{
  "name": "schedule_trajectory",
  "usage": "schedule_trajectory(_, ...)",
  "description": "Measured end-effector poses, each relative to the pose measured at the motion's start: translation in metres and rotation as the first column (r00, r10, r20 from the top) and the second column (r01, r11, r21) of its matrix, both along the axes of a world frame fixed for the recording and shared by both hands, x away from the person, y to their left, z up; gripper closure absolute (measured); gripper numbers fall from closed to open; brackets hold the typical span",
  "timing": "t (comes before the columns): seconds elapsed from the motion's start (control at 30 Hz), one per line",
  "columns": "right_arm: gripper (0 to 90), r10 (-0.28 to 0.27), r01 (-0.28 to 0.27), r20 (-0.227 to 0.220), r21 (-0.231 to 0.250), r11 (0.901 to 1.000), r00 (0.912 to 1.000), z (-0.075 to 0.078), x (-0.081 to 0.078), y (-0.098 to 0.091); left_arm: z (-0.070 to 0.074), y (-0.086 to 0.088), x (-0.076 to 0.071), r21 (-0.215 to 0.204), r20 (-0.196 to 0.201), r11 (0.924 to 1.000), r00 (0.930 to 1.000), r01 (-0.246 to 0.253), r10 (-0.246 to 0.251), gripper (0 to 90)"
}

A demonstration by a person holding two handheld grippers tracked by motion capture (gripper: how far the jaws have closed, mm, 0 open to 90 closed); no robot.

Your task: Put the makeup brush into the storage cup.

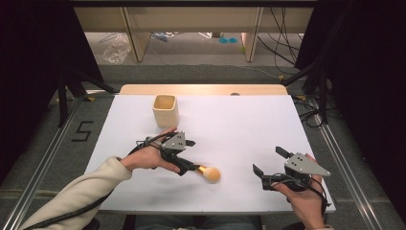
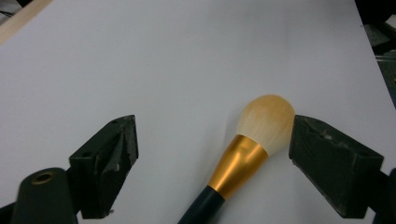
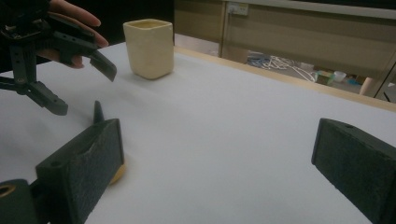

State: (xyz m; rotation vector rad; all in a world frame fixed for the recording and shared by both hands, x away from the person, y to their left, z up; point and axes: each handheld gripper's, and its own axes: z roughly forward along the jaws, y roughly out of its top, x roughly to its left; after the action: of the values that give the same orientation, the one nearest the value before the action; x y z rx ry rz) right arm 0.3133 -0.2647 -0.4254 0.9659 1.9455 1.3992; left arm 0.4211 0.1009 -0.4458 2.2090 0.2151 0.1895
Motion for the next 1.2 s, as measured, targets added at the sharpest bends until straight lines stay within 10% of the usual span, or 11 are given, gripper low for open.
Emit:
schedule_trajectory(0.17, 3.8, 0.003, -0.003, -0.002, 0.010, 0.9999, 1.0000, -0.001, 0.001, 0.001, 0.000, -0.006, 0.004, 0.132, -0.024, 0.9903, 0.9988, 0.045, -0.042, 15.5)
schedule_trajectory(0.47, 5.1, 0.000, 0.000, -0.002, 0.001, 1.0000, 1.0000, -0.001, 0.000, 0.001, -0.002, -0.025, 0.008, 0.315, -0.036, 0.9388, 0.9901, 0.140, -0.135, 15.8)
schedule_trajectory(1.2, 7.4, 0.009, -0.009, -0.019, 0.001, 1.0000, 0.9998, -0.002, 0.001, 0.000, -0.016, -0.043, 0.013, 0.425, -0.077, 0.8764, 0.9739, 0.226, -0.213, 25.5)
